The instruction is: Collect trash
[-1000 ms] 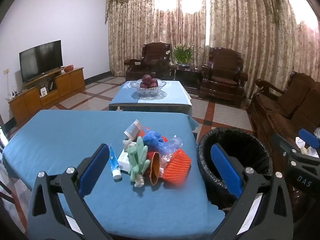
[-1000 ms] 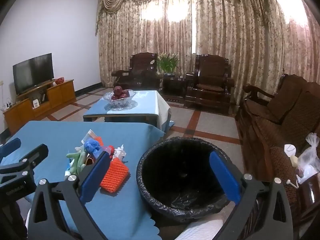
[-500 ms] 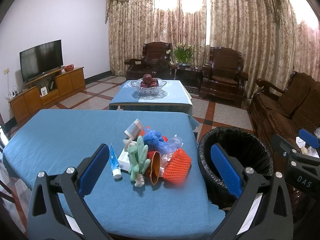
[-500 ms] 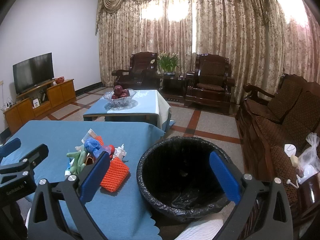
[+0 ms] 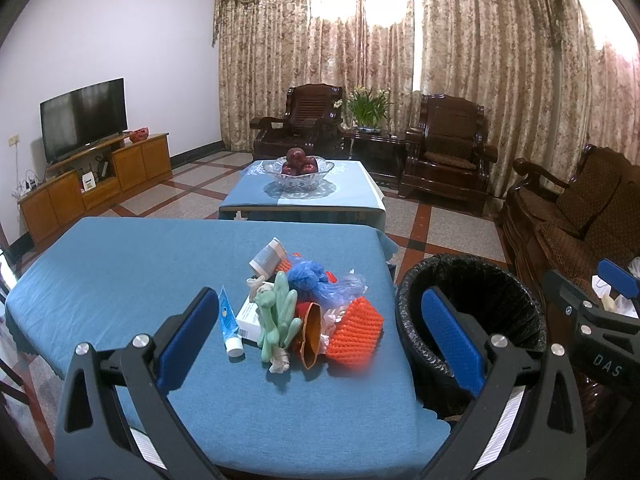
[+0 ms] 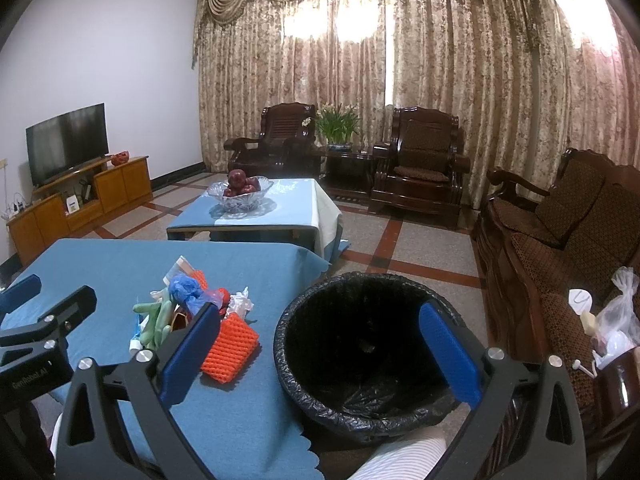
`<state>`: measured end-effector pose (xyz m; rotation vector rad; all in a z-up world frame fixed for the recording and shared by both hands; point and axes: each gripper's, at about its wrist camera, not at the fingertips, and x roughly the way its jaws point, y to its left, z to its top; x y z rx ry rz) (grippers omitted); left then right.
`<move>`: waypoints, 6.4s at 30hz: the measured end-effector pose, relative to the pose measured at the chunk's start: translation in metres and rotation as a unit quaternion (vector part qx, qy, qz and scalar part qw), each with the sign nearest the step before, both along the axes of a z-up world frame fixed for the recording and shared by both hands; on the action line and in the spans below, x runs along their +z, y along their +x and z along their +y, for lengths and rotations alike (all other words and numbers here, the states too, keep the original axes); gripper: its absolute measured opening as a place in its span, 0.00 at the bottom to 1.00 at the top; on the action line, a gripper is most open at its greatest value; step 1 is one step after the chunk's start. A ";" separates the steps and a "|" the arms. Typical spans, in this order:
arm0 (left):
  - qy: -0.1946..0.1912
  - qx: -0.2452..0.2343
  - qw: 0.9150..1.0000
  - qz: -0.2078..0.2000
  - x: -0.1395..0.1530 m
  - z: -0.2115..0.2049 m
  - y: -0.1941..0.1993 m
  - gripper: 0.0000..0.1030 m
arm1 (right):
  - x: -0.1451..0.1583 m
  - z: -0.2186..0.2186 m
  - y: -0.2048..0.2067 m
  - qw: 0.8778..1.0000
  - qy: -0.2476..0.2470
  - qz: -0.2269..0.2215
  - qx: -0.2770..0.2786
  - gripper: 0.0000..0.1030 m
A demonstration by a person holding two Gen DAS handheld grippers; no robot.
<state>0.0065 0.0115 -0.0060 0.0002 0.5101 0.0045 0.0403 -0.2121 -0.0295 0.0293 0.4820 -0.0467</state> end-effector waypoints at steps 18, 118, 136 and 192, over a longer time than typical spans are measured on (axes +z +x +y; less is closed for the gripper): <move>0.000 0.000 1.000 0.000 0.001 -0.001 -0.001 0.95 | 0.000 0.000 0.000 1.000 -0.001 0.001 0.000 0.94; 0.007 0.017 0.997 0.079 -0.165 0.064 0.115 0.61 | -0.141 0.070 0.120 0.963 0.036 0.113 0.240 0.22; -0.072 0.015 0.994 0.081 -0.151 0.093 0.118 0.05 | -0.128 0.074 0.114 0.964 0.028 0.091 0.249 0.22; -0.122 -0.242 0.961 0.053 -0.106 -0.124 0.180 0.65 | -0.095 -0.136 0.104 0.998 0.020 0.052 -0.004 0.88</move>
